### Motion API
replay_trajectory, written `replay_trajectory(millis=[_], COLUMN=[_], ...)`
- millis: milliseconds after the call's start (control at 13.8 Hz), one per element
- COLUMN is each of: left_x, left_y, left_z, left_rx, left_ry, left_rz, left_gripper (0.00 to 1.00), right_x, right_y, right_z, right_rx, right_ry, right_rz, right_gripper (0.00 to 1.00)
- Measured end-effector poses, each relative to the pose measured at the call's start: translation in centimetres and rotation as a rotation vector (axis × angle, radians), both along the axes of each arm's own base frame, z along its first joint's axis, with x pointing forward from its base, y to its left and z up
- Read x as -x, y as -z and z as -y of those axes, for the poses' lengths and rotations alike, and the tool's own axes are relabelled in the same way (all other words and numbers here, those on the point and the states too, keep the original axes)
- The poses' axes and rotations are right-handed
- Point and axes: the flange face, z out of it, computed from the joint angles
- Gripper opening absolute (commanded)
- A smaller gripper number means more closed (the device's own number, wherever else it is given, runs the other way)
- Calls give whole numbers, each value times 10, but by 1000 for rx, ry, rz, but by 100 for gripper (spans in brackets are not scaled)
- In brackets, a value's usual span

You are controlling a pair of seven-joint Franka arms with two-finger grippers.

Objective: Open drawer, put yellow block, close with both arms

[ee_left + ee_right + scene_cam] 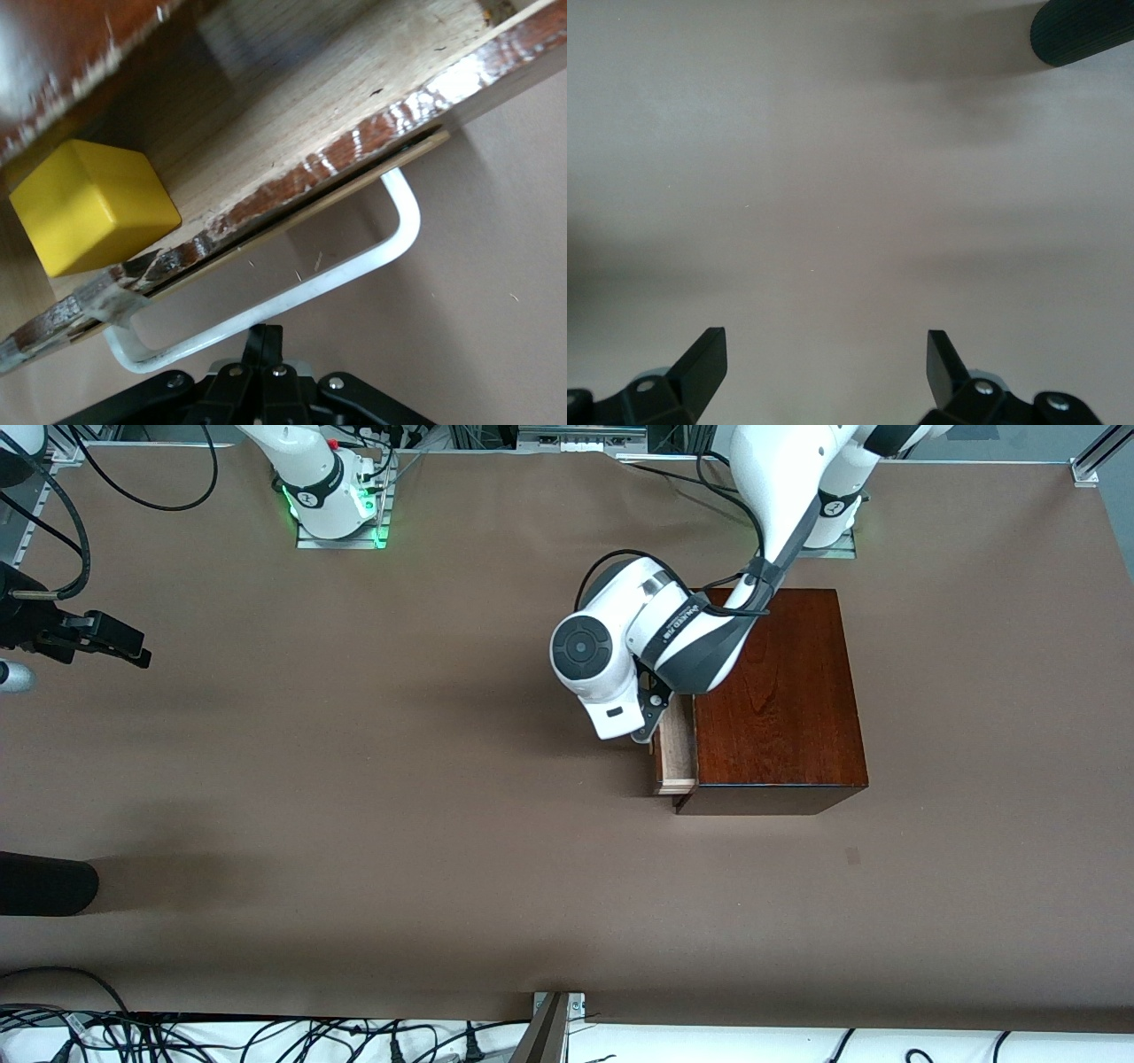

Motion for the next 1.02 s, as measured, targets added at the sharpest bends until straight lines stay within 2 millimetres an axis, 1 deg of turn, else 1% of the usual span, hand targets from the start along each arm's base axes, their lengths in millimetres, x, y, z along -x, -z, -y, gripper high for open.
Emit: replay_trajectory(millis=[363,508,654,799,872,1017], left_x=[-14,-19,-21,-18,-16,-12], left_y=[-5,-10,-15,-24,-32,-58], left_z=[-42,-53,-56,-51,-49,-46], left_rx=[12,19,23,32,39,58], left_ry=[47,55,58,68,72,81], left_rz=[-32,-33,-28,-18,-8,22], left_gripper=[0,0,0,0,0,0], right_x=[0,0,0,0,0,0], right_y=[0,0,-1,-1,-1,-1], right_z=[0,0,0,0,0,0], right_rx=[0,0,0,0,0,0], right_ry=[0,0,0,0,0,0], right_rz=[0,0,1,1,1,2], right_gripper=[100,100,100,100,100,100])
